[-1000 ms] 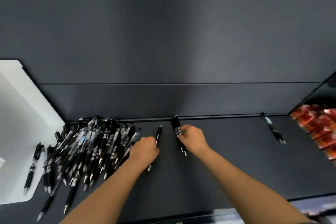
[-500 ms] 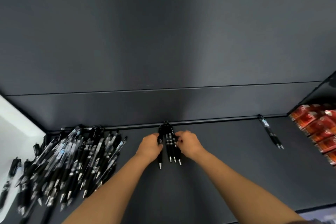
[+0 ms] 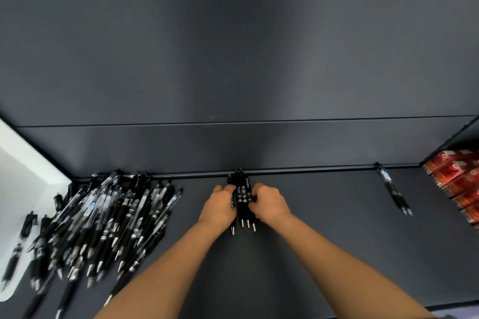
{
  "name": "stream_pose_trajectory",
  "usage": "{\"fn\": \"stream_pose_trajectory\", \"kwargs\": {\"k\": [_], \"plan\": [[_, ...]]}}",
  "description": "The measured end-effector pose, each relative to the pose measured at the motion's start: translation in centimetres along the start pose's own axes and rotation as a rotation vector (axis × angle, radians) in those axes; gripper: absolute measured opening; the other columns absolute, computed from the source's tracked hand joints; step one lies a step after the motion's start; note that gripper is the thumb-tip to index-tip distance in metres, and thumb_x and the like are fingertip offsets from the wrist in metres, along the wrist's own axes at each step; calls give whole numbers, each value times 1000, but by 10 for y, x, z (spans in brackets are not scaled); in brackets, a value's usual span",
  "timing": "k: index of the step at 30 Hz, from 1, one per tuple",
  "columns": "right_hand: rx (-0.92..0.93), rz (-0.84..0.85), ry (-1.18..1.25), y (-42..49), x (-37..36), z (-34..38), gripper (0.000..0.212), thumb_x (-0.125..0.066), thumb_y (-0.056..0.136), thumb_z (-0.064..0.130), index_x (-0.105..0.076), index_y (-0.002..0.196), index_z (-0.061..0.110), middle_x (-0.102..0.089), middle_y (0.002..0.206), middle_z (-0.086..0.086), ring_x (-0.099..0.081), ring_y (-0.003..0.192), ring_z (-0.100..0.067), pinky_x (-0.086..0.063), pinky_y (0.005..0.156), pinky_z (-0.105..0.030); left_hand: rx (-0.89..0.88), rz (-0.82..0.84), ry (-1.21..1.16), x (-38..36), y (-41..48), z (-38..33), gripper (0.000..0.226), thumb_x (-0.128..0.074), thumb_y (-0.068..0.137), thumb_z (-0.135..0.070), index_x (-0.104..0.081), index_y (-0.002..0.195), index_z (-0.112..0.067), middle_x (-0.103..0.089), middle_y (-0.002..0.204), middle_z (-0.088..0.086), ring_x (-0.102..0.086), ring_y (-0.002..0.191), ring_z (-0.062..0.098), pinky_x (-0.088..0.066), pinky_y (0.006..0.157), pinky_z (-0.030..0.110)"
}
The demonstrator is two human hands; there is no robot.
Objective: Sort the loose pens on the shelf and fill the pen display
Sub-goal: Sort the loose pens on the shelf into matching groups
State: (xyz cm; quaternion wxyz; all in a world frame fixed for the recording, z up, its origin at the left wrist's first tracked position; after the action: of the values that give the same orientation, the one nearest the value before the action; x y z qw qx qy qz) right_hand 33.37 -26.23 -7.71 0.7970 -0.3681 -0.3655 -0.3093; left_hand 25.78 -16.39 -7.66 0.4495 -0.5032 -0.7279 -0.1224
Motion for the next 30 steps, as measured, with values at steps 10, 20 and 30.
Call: {"fn": "stream_pose_trajectory", "kwargs": {"k": [10,20,30], "plan": [[154,-163,-109,6,25,16,27,-49,94,23,-56,120,21,-52,124,-2,-57,110,-26,-48,83,-35,-16,-57,132,11,-8,7,34,-51,92,-21,-50,126,-21,-47,122,4,-53,113,24,-49,89,38],[492,51,-202,-11,-30,108,28,-49,95,28,-56,122,22,-55,120,-2,-56,111,-23,-49,88,-36,71,-235,307,89,-60,80,20,-45,92,-24,-59,105,-22,-59,111,1,-56,108,24,-48,79,34],[348,267,-292,-14,-89,153,44,-39,100,24,-32,144,24,-45,141,-13,-48,123,-32,-46,96,-40,25,-218,302,139,-90,143,18,-45,90,-21,-61,99,-23,-59,104,-1,-55,105,21,-49,80,34]]}}
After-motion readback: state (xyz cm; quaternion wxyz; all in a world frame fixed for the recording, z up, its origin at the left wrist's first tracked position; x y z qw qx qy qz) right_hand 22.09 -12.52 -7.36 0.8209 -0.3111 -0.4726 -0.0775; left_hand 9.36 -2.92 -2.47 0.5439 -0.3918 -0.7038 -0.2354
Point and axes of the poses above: each hand's wrist, its own y-axis towards the middle knuckle, its own x-axis out of the back of the hand, z = x × y, the point moved 8 cm from there along y, towards the middle knuckle
